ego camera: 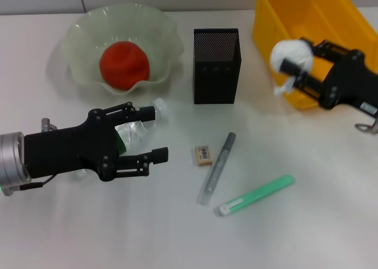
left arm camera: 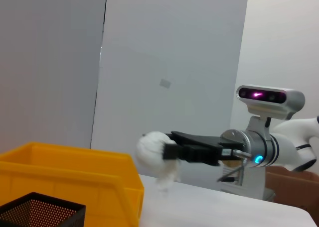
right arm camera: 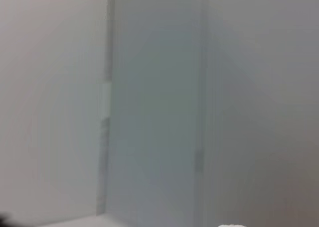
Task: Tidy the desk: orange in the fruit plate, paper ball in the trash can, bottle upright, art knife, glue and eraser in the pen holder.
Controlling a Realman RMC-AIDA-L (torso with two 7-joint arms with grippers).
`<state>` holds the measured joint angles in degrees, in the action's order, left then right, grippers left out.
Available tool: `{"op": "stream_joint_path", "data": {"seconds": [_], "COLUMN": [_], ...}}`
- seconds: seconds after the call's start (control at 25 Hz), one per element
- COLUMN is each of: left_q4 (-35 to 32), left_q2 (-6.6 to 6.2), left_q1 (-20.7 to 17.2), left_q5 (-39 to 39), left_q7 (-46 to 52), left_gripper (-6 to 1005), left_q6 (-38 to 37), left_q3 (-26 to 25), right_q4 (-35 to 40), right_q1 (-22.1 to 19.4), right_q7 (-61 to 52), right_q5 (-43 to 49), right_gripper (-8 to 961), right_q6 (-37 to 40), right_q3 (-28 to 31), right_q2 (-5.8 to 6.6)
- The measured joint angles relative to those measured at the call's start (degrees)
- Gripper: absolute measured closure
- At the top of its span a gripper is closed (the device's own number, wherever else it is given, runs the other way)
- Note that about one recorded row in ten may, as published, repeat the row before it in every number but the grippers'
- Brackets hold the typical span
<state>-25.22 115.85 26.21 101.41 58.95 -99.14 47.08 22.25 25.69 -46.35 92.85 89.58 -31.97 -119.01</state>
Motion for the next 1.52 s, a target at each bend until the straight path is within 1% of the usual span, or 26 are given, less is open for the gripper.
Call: {"op": "stream_joint_path", "data": {"seconds": [0.08,0.16,0.24,0.28,0.32,0.48,1.0,1.24,1.32,1.44,1.48,1.52], "left_q4": [0.0,0.0,0.0,0.0,0.0,0.0,0.0,0.0,0.0,0.0,0.0,0.0], "left_q2": [0.01,0.01,0.01,0.01,0.01,-0.01,0.23,0.26,0.26,0.26,0.25,0.25], "left_q1": [-0.1,-0.1,-0.1,-0.1,-0.1,-0.2,-0.2,0.0,0.0,0.1,0.1,0.1], "left_q5": [0.0,0.0,0.0,0.0,0.0,0.0,0.0,0.0,0.0,0.0,0.0,0.0], "left_q7": [0.1,0.2,0.2,0.3,0.3,0.4,0.6,1.2,1.4,1.7,1.8,1.8], "left_gripper": [168,168,168,169,169,169,169,169,169,169,169,169], "left_q6": [0.0,0.0,0.0,0.0,0.0,-0.1,-0.3,-0.4,-0.6,-0.6,-0.6,-0.6], "left_q3": [-0.1,-0.3,-0.3,-0.5,-0.5,-0.6,-0.9,-0.9,-1.1,-1.2,-1.4,-1.4], "right_q4": [-1.7,-2.0,-2.1,-2.1,-2.1,-2.2,-1.7,-1.7,-1.6,-0.8,0.2,0.2], "right_q1": [-0.3,-0.3,0.0,0.5,0.5,2.2,2.0,1.7,1.6,0.6,-0.3,-0.3], "right_q7": [1.6,1.8,1.7,1.6,1.6,0.5,0.2,0.4,0.3,-1.6,-3.2,-3.2], "right_q5": [-5.2,-6.7,-9.4,-11.1,-11.1,-12.6,-13.1,-14.2,-14.9,-15.1,-14.8,-14.8], "right_gripper": [447,447,447,446,446,446,444,238,210,167,167,167], "right_q6": [-3.1,-4.3,-7.2,-10.0,-10.0,-16.0,-16.8,-16.6,-15.5,-10.6,-7.0,-7.0], "right_q3": [2.4,2.8,3.0,3.0,3.0,2.7,3.4,3.6,3.6,3.4,3.0,3.0], "right_q2": [-0.06,-0.07,-0.08,-0.08,-0.08,-0.08,0.00,0.00,0.01,0.09,0.18,0.18]}}
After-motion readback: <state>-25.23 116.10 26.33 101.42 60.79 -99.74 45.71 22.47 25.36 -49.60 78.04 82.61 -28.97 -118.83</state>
